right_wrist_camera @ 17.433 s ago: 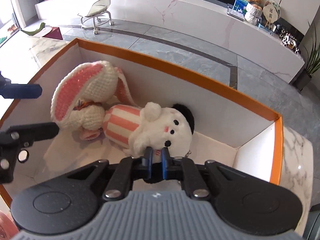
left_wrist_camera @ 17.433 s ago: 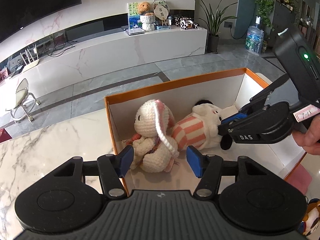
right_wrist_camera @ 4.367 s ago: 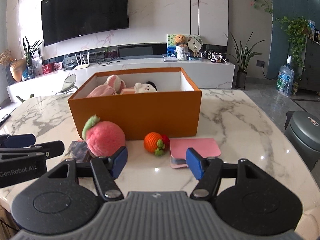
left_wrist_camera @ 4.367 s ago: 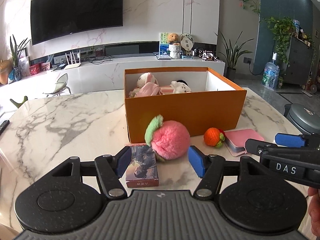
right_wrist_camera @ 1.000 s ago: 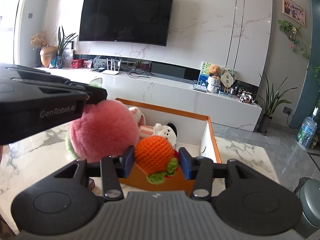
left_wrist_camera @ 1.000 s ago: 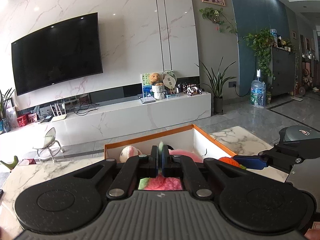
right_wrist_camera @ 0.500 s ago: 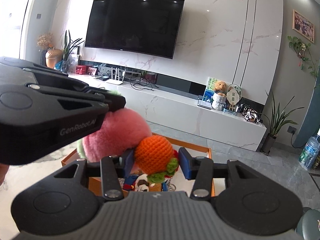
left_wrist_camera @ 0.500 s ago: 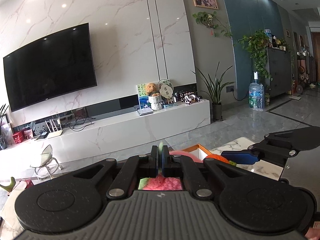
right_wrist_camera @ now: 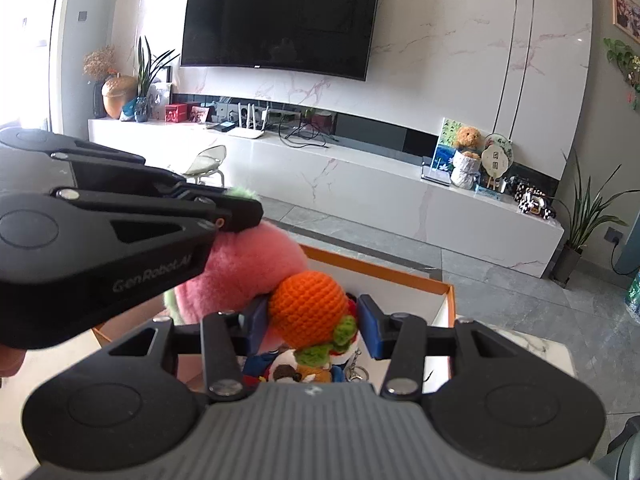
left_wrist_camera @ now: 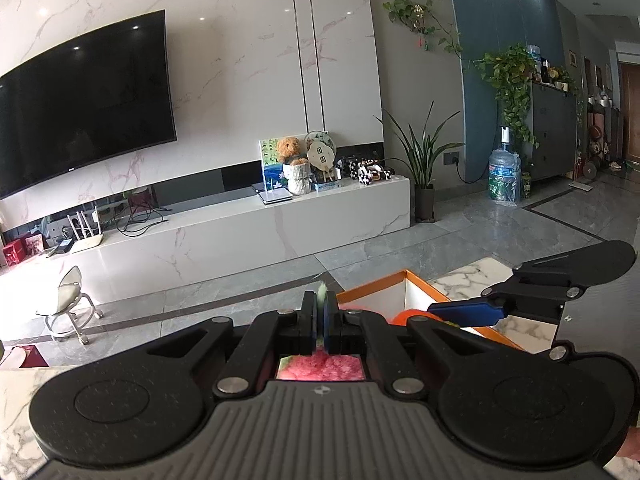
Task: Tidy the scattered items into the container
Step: 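Lift the peach plush and crochet fruit and carry both over the box, then lower the crochet fruit into the box with right tool while left tool lowers and releases the peach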
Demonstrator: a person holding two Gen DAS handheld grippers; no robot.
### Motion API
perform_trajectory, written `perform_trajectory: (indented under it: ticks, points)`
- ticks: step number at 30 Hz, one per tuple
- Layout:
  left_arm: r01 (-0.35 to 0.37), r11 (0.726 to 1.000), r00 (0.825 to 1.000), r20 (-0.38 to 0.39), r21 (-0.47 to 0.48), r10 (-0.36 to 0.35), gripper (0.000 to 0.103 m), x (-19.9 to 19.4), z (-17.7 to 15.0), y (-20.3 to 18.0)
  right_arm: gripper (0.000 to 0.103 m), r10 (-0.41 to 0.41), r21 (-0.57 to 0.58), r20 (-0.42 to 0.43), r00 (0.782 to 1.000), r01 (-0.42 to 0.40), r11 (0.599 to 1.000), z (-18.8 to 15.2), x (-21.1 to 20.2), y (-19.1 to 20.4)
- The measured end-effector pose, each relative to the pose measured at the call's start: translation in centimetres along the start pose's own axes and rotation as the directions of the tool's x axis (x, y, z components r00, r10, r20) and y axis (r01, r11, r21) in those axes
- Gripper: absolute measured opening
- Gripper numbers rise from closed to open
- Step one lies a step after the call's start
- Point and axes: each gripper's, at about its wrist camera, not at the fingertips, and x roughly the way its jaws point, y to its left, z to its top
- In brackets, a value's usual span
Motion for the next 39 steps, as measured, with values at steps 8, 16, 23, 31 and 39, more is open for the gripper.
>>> perform_trajectory:
  ticks: [8,16,23,31,39]
  points:
    - [0.029,1.000,0.996,-0.090,0.011,-0.028,0.003,1.6,-1.9,0.4,0.050,0.105,0.058,-0.155,0.982,-0.097,0.994,-1.1,3.5,-1.2]
    - [0.060,0.995,0.985,-0.168,0.083,-0.045,0.003,2.0,-3.1,-0.1,0.050,0.201,0.144,-0.296,0.934,-0.165,0.976,-2.1,6.0,-2.0]
    - [0.122,0.985,0.976,-0.196,0.124,-0.096,0.003,1.5,-3.6,-0.4,0.050,0.254,0.157,-0.409,0.877,-0.206,0.966,-2.1,8.3,-3.3]
    - [0.201,0.966,0.966,-0.197,0.165,-0.167,0.003,1.3,-3.9,-1.5,0.050,0.265,0.174,-0.467,0.843,-0.206,0.963,-2.6,9.3,-5.0]
    - [0.151,0.977,0.953,-0.284,0.148,-0.104,0.002,2.7,-4.7,-0.7,0.050,0.317,0.248,-0.477,0.820,-0.220,0.943,-3.1,9.8,-5.9]
